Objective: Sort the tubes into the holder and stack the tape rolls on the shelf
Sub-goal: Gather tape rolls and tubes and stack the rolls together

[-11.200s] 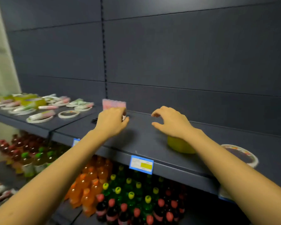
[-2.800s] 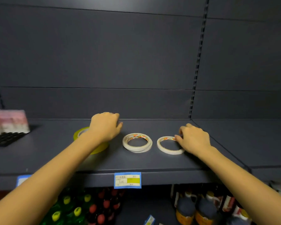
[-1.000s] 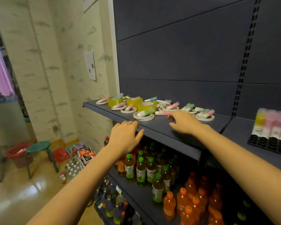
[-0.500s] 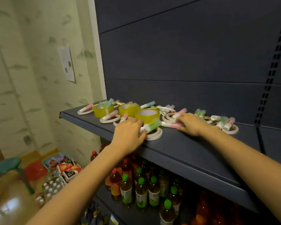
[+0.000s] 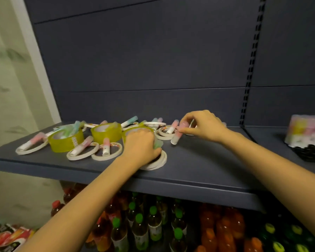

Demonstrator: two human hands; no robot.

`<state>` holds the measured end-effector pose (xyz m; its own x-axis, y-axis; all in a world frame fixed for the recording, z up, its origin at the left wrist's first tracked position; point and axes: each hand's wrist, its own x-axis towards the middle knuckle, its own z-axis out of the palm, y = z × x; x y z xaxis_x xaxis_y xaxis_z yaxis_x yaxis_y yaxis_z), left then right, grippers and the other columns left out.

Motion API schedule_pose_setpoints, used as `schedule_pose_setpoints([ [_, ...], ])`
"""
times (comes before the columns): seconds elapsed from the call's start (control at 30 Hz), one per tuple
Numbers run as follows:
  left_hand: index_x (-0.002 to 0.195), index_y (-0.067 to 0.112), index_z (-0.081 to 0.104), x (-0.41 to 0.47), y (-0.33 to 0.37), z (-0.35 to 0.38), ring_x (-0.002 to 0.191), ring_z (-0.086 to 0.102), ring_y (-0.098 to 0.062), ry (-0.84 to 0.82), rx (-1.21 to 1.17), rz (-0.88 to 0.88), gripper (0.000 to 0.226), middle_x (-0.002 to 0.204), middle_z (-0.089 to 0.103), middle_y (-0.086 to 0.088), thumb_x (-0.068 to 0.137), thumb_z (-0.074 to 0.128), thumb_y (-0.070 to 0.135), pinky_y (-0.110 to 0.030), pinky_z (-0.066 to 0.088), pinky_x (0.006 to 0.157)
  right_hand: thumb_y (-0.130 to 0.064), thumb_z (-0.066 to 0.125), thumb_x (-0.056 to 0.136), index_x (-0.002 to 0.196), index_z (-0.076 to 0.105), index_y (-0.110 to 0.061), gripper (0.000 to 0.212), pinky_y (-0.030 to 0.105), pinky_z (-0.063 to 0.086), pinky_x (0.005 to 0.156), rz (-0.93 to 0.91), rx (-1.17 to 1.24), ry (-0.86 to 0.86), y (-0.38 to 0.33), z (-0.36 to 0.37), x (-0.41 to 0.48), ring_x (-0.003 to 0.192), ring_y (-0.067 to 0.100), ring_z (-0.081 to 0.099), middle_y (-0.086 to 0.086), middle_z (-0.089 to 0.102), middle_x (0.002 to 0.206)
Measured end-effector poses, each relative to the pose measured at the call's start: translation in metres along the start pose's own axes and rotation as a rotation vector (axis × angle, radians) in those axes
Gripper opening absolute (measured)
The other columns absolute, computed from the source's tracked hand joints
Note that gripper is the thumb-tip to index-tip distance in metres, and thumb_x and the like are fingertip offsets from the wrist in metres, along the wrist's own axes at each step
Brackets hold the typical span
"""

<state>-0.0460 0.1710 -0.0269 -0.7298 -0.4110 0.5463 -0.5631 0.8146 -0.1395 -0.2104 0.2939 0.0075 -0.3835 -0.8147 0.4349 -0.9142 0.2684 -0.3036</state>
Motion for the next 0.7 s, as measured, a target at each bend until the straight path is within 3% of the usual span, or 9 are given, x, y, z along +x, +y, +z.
schedule_pose_setpoints([
  [0.1, 0.078, 0.021, 0.052, 0.004, -0.003, 0.004, 0.088, 0.06, -0.024, 0.016, -0.074, 0.01, 0.027, 0.085, 0.063, -0.002, 0.078, 0.056, 0.048, -0.031, 0.044, 0.066, -0.047, 0.066, 0.08, 0.095, 0.064, -0.031, 0.022, 0.04, 0.052, 0.078, 0.064, 0.017, 0.023, -0.002, -0.005, -0.014, 0.088, 0.014, 0.061, -0.01, 0.065, 0.097],
  [0.2, 0.073, 0.017, 0.057, 0.005, -0.006, 0.001, 0.084, 0.061, -0.025, -0.008, -0.183, 0.004, 0.032, 0.076, 0.061, -0.003, 0.073, 0.062, 0.048, -0.031, 0.043, 0.064, -0.047, 0.067, 0.08, 0.094, 0.065, -0.028, 0.024, 0.036, 0.051, 0.077, 0.121, 0.01, 0.059, -0.001, -0.011, -0.032, 0.085, 0.013, 0.06, -0.009, 0.066, 0.097],
  [0.3, 0.074, 0.007, 0.065, 0.009, -0.005, -0.004, 0.077, 0.06, -0.028, 0.05, -0.383, 0.004, 0.031, 0.089, 0.068, -0.012, 0.071, 0.069, 0.038, -0.03, 0.04, 0.062, -0.046, 0.067, 0.08, 0.097, 0.066, -0.027, 0.026, 0.034, 0.052, 0.076, 0.178, -0.009, 0.117, 0.003, -0.019, -0.053, 0.083, 0.014, 0.061, -0.009, 0.065, 0.095],
  [0.37, 0.068, 0.004, 0.061, 0.013, 0.0, -0.008, 0.073, 0.06, -0.028, 0.064, -0.502, 0.005, 0.033, 0.083, 0.068, -0.014, 0.072, 0.069, 0.036, -0.032, 0.045, 0.065, -0.044, 0.067, 0.079, 0.095, 0.066, -0.029, 0.022, 0.035, 0.052, 0.077, 0.223, -0.01, 0.152, 0.007, -0.027, -0.068, 0.083, 0.014, 0.062, -0.01, 0.064, 0.092],
  [0.47, 0.066, 0.007, 0.062, 0.021, 0.013, -0.016, 0.078, 0.064, -0.029, 0.079, -0.649, -0.003, 0.033, 0.065, 0.064, -0.009, 0.076, 0.066, 0.039, -0.04, 0.052, 0.073, -0.042, 0.067, 0.08, 0.096, 0.066, -0.026, 0.023, 0.039, 0.053, 0.08, 0.285, -0.021, 0.188, 0.016, -0.038, -0.09, 0.084, 0.016, 0.062, -0.007, 0.065, 0.091],
  [0.7, 0.068, 0.016, 0.063, 0.037, 0.072, -0.036, 0.057, 0.053, -0.014, 0.072, -0.85, 0.14, 0.017, 0.056, 0.057, 0.005, 0.066, 0.074, 0.029, -0.027, 0.046, 0.066, -0.034, 0.062, 0.087, 0.1, 0.066, -0.019, 0.02, 0.039, 0.053, 0.075, 0.36, -0.094, 0.237, 0.046, -0.07, -0.136, 0.081, 0.015, 0.06, -0.004, 0.063, 0.096],
])
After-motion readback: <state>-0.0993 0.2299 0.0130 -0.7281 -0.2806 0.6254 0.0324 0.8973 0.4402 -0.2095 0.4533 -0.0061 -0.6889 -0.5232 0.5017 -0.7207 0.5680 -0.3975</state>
